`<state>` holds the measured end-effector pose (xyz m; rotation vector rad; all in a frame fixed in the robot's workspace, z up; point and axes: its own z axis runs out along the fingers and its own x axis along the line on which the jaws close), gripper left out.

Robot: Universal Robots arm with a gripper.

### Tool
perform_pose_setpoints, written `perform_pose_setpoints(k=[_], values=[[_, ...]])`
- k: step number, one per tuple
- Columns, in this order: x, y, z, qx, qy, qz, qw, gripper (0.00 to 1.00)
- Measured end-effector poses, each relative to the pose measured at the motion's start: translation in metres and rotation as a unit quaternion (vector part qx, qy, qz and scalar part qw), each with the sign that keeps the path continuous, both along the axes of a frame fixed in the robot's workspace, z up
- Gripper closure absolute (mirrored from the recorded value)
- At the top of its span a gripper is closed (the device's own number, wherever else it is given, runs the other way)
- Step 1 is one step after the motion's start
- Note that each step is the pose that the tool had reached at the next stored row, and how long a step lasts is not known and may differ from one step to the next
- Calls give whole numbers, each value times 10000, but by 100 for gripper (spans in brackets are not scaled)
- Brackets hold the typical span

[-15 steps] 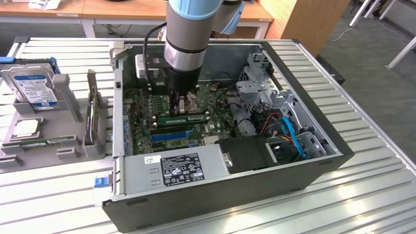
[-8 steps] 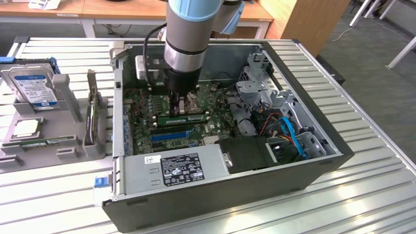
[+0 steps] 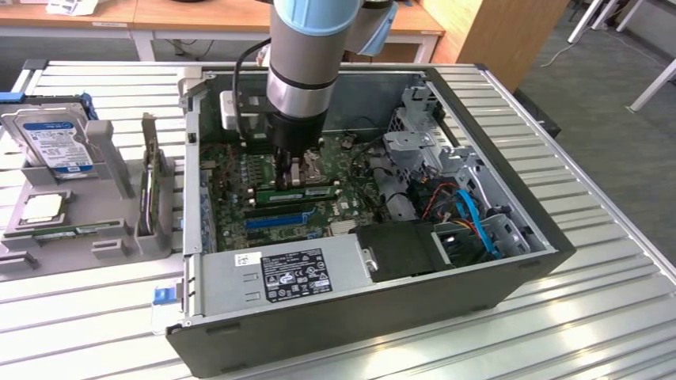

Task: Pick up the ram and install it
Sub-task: 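Press down the ram until it locks into place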

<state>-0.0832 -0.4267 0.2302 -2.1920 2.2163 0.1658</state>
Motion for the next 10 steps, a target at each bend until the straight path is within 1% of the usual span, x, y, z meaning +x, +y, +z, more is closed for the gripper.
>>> perform_pose_setpoints(k=[10], values=[[0, 0, -21, 0, 0, 0, 10000, 90]])
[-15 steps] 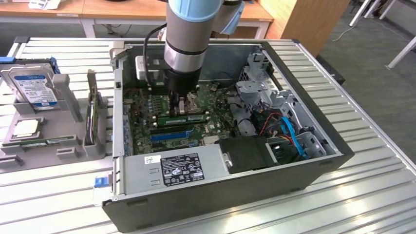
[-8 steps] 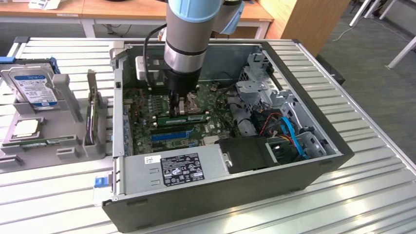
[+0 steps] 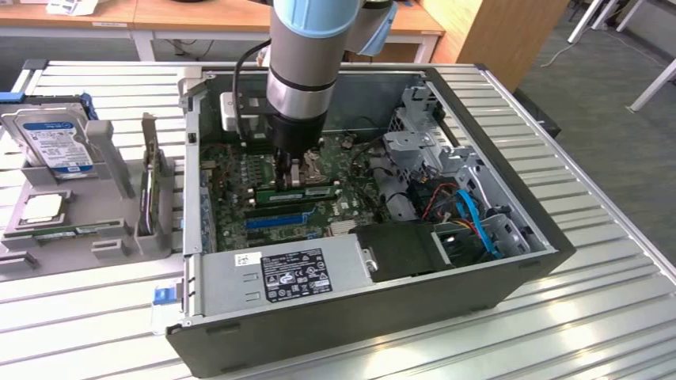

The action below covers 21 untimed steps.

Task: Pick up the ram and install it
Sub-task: 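Press down the ram until it locks into place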

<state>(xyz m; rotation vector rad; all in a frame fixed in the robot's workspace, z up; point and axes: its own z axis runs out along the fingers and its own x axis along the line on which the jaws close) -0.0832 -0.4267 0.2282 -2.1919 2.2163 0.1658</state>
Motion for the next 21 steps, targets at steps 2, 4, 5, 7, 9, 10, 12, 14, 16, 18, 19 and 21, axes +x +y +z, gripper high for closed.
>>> perform_pose_setpoints(k=[2, 4, 5, 7, 9, 10, 12, 14, 16, 18, 19, 21], values=[[0, 0, 0, 0, 0, 0, 10000, 90], [0, 0, -3, 1, 0, 0, 10000, 90], [0, 1, -7, 2, -1, 0, 10000, 90], [0, 0, -12, 0, 0, 0, 10000, 90], [0, 0, -17, -1, 0, 0, 10000, 90], [0, 0, -18, -1, 0, 0, 10000, 90], [0, 0, -19, -1, 0, 0, 10000, 90], [0, 0, -21, 0, 0, 0, 10000, 90], [0, 0, -21, 0, 0, 0, 10000, 90], [0, 0, -23, 0, 0, 0, 10000, 90], [0, 0, -27, 1, 0, 0, 10000, 90], [0, 0, -31, 0, 0, 0, 10000, 90]])
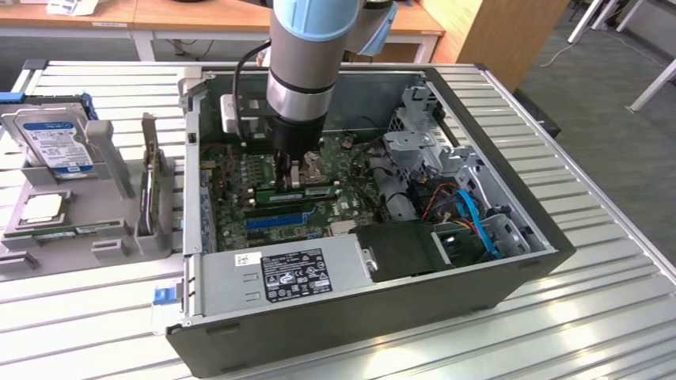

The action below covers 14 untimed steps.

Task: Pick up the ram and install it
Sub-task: 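Press down the ram until it locks into place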

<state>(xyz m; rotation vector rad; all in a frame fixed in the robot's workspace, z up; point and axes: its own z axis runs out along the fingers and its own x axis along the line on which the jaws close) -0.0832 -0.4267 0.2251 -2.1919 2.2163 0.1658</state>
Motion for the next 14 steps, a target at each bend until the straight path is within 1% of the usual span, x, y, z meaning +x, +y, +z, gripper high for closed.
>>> perform_pose_setpoints(k=[14], values=[[0, 0, -12, -1, 1, 0, 10000, 90]])
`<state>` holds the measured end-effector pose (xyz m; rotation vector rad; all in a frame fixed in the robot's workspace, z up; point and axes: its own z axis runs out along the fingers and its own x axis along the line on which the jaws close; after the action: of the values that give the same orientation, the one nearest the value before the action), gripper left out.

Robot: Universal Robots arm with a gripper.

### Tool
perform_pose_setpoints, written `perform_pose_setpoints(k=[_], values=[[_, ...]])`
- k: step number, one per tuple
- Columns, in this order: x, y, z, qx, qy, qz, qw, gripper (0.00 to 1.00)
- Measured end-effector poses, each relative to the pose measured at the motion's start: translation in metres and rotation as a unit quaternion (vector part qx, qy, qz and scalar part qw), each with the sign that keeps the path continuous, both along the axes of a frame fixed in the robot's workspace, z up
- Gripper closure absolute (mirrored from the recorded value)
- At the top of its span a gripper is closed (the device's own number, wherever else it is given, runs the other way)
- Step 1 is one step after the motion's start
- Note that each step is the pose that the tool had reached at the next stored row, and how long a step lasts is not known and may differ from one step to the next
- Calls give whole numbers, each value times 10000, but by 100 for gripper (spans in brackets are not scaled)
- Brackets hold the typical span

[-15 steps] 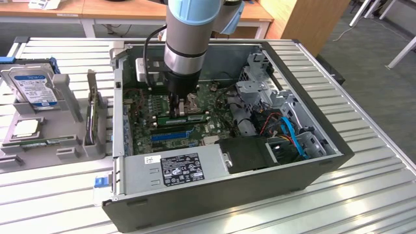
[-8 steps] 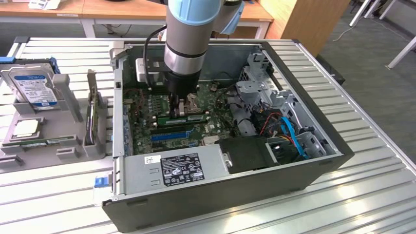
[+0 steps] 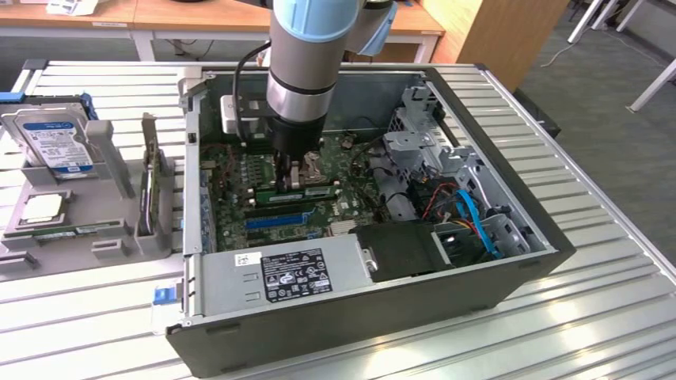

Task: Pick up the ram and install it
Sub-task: 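Press down the ram until it locks into place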

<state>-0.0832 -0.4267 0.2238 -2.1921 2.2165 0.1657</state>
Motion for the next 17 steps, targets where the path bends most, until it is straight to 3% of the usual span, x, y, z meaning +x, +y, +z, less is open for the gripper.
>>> perform_pose_setpoints(k=[17], values=[[0, 0, -21, 1, 0, 0, 10000, 90]])
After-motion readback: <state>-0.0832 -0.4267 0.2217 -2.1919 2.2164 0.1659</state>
